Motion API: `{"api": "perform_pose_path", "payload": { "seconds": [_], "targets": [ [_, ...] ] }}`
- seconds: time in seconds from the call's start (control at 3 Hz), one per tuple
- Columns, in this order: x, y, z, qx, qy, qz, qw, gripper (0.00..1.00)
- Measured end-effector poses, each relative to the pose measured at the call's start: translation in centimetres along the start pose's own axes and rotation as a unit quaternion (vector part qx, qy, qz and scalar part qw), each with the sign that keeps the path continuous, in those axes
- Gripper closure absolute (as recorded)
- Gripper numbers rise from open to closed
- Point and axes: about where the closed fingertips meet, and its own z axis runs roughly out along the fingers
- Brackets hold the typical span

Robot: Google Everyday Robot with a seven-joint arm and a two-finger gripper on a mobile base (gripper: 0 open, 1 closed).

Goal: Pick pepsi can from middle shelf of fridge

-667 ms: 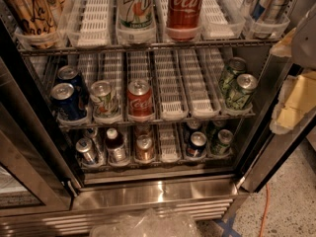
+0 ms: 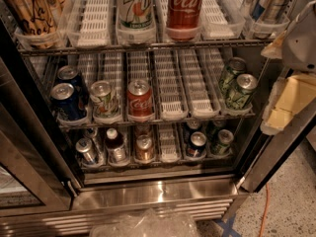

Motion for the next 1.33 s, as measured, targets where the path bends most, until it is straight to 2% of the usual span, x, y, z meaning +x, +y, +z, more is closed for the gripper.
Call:
{"api": "perform_pose_path", "payload": {
  "seconds": [0.33,0.67,1.0,1.33],
  "targets": [
    [-0.1,0.0,-0.1,-0.016,-0.035,-0.001,0.9993,0.00],
    [0.1,0.0,0.9,-0.063,-0.125,-0.025,0.9899,0.00],
    [-2.2,1.4,1.0,-0.120,-0.238,-0.089,0.9597,0.00],
    [-3.5,1.9,-0.1,-0.122,-0.279,-0.080,0.9492,0.00]
  ]
}}
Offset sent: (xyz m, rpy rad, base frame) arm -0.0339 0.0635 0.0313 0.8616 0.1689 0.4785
